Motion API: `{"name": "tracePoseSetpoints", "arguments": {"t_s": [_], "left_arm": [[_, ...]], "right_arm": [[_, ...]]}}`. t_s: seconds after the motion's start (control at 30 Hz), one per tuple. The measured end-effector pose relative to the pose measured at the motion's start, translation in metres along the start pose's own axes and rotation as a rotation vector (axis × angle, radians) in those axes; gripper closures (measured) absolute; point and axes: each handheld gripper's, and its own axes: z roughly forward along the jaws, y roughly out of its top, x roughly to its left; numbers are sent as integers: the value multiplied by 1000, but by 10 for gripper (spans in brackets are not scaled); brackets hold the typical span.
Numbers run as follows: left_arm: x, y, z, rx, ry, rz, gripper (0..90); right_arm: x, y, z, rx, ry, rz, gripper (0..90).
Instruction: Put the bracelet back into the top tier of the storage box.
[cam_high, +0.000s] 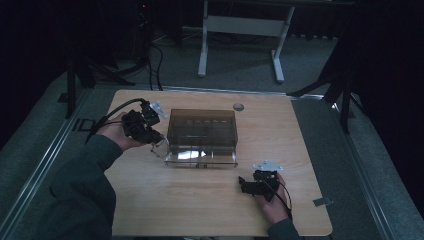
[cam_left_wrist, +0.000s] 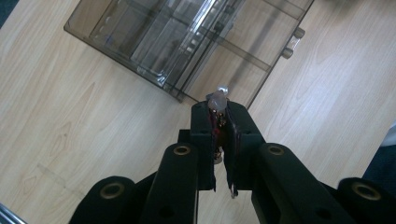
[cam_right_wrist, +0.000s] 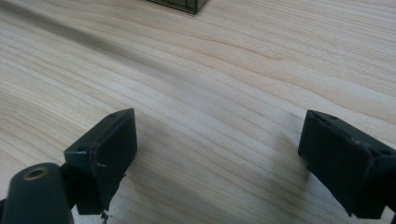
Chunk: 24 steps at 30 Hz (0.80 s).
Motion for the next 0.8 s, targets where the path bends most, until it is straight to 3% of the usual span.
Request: {"name": "tracePoseSetpoints", "arguments": {"t_s": [0.8], "left_arm": [[-5, 24, 10, -11, -21, 27, 831]], "right_arm": [[0, 0, 0, 0, 0, 0, 112]]}}
